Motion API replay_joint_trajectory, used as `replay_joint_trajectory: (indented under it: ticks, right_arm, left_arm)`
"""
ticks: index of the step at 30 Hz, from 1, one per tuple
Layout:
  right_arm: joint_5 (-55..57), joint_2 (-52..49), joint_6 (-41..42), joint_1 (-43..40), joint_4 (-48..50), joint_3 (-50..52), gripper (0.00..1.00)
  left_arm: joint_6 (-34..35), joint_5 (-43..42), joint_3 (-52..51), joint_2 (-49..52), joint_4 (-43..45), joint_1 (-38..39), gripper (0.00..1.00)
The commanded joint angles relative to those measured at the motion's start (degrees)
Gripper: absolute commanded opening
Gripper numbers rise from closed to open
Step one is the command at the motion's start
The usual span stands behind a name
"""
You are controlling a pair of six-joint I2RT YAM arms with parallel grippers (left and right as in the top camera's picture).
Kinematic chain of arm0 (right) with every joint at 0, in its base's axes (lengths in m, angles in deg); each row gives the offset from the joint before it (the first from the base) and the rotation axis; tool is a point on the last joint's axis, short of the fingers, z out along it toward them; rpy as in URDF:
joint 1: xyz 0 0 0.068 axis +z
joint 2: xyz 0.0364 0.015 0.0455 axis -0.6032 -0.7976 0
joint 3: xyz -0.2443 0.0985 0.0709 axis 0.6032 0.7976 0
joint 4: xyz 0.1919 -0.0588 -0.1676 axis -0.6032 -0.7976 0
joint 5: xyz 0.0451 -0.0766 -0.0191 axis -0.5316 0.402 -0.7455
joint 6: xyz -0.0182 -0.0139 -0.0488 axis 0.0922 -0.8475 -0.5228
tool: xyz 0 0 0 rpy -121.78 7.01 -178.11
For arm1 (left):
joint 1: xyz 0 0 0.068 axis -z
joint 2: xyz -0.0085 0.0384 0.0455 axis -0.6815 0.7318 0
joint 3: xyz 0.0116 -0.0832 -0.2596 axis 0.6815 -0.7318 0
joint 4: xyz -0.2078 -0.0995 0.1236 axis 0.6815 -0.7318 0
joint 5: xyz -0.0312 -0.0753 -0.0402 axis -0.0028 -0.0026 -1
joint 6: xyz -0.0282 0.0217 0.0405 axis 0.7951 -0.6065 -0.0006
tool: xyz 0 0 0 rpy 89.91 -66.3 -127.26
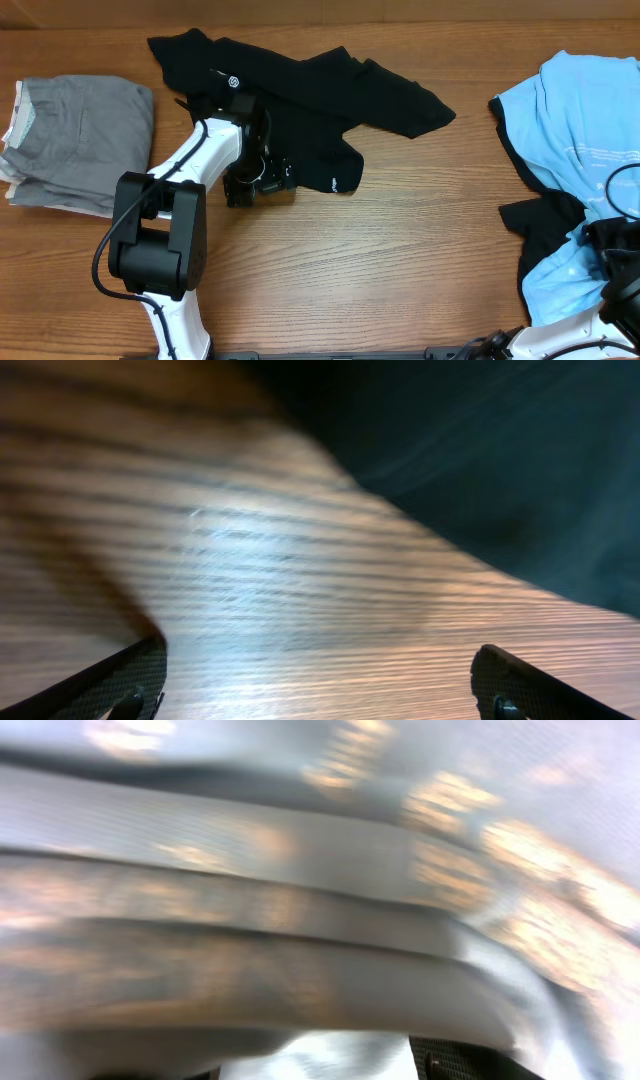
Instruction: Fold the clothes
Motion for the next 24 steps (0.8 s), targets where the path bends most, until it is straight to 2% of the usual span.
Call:
replay_joint_trajectory:
  ticks: [1,4,9,14,17,18,19,20,22,24]
  right_arm:
    - [-16.0,0.5,-8.4,1.9,-0.8,-5.1,0.63]
    - [-21.0,2.2,-13.8,5.2,-3.4,-8.4,0.64]
    - [-21.4,5.8,-16.2,12.5,-5.2,-10.8,0.67]
    - [-21.1,6.4,-16.3,20.2,-4.7,-10.7,0.68]
    - [-19.0,6.4,-16.3,24.3,-4.2,-10.7,0.69]
    - [-18.2,6.4,-16.3,25.2,-4.2,-10.7,0.69]
    - [-17.4,6.4,-16.3,26.1,-4.2,-10.7,0.7]
    - [-16.5,6.4,-16.3,27.1,-4.2,-10.7,0.7]
    - [-16.2,6.4,-16.3,27.7,-4.2,-10.7,0.7]
    - [-16.2,6.4,-16.3,27.9,-4.2,-10.7,0.7]
  left_arm:
    - [-0.5,-6.9,-0.6,1.4,3.0,-0.2,1.0]
    - [-0.5,-11.3,-0.6,1.4,5.6,-0.2,1.0]
    - [1.1,-16.8,-0.6,1.4,11.3,-0.2,1.0]
    - [5.9,-15.8,-0.6,1.4,16.6,0.3,1.0]
    - [9.6,-11.2,-0.6,1.4,17.7,1.8,1.0]
    - [10.5,-9.7,-0.6,1.4,17.7,2.3,0.97]
    - [11.1,-8.8,-0.6,1.4,17.6,2.9,0.86]
    - [12.0,-8.7,-0.6,1.4,17.7,3.6,0.65]
    - [13.1,-8.8,-0.6,1.4,17.5,4.1,0.43]
    - [13.1,-8.9,-0.6,1.4,16.0,4.3,0.14]
